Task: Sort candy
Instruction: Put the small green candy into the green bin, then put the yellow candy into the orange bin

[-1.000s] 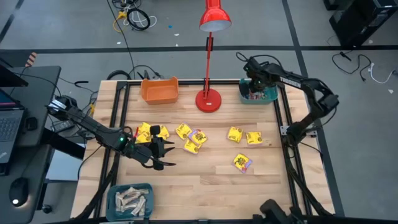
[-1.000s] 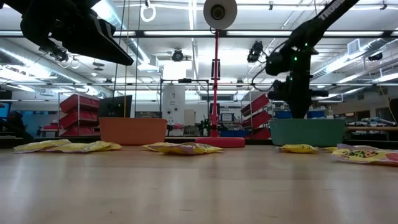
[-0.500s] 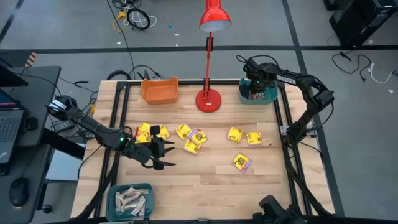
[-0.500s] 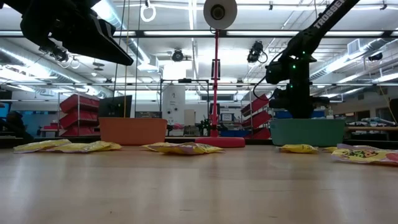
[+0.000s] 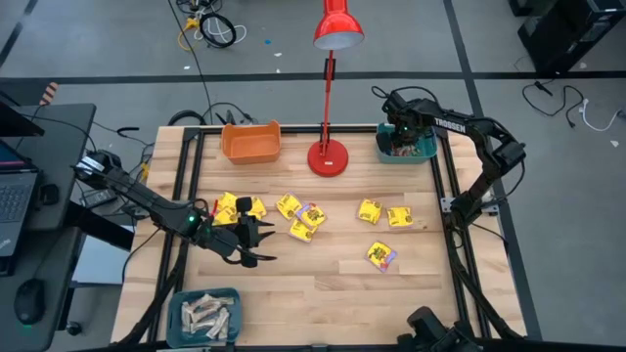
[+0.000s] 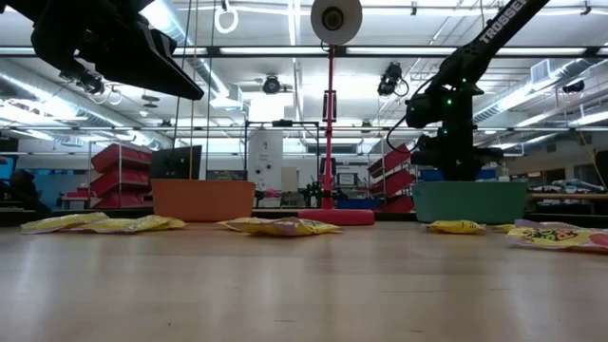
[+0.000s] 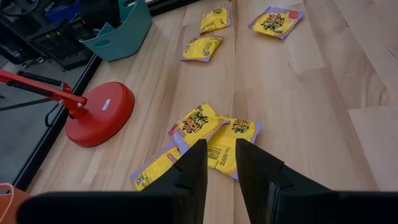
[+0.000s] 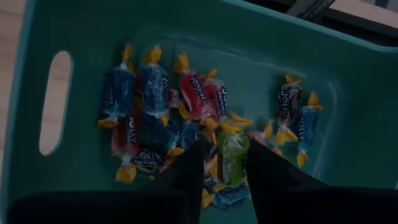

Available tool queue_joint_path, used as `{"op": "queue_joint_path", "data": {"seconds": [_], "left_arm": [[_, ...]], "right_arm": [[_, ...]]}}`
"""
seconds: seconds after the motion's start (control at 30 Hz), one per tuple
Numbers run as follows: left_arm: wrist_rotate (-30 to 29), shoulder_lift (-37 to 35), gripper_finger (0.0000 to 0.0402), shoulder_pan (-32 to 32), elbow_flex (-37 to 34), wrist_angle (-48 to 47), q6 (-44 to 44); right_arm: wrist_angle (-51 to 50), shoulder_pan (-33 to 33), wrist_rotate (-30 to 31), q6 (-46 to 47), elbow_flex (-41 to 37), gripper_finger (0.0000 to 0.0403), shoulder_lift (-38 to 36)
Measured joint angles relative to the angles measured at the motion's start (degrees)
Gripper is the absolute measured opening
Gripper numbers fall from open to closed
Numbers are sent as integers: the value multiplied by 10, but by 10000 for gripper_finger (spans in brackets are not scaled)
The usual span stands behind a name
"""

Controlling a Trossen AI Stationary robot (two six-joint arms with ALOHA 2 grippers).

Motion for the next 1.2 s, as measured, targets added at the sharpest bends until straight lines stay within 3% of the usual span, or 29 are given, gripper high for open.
{"op": "queue_joint_path", "data": {"seconds": [0.9, 1.2], "left_arm": [[0, 0, 88, 0, 0, 0, 0], [0, 0, 88, 0, 0, 3, -2]], "right_arm": [[-5, 5, -21, 1, 0, 212, 0], [-3, 12, -2, -26, 27, 206, -63]]}}
